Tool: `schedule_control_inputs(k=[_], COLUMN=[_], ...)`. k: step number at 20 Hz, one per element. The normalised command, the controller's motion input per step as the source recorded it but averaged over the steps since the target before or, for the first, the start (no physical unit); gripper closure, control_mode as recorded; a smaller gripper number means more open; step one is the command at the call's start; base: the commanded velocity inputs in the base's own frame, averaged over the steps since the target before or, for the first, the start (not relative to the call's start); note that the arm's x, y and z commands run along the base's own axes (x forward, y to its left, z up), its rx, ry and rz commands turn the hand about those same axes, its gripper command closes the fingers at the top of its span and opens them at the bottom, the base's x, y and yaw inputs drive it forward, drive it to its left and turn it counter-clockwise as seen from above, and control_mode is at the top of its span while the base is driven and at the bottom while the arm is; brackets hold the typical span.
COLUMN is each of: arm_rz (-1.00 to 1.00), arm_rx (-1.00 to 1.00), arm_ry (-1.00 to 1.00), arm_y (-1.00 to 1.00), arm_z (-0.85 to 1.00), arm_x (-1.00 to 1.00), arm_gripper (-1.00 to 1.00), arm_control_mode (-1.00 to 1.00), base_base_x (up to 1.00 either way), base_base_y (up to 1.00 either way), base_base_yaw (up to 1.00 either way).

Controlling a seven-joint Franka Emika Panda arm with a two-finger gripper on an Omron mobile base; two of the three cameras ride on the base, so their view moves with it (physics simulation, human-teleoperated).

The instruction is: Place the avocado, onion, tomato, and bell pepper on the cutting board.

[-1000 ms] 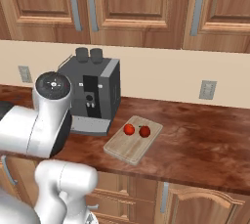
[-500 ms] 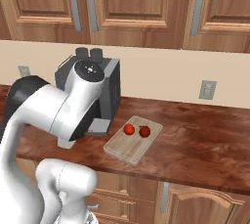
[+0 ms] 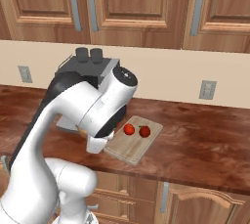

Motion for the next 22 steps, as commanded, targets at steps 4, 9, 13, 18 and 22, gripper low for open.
schedule_control_inputs(k=[4,9,13,18,22], arm_rz=[0.16,0.14,0.12,0.07,0.01], arm_rx=[0.0,0.0,0.0,0.0,0.0], arm_ry=[0.01,0.04,0.07,0.06,0.08], arm_y=[-0.08,-0.05,-0.28,-0.24,-0.03], arm_z=[-0.27,-0.31,-0.4,-0.35,-0.17], arm_x=[0.55,0.64,0.26,0.18,0.28], arm_gripper=[1.0,1.0,1.0,1.0,1.0], arm_control_mode=[-1.0,-1.0,-1.0,-1.0,-1.0], base_base_x=[0.0,0.0,0.0,0.0,0.0], base_base_y=[0.0,0.0,0.0,0.0,0.0], base_base_yaw=[0.0,0.0,0.0,0.0,0.0])
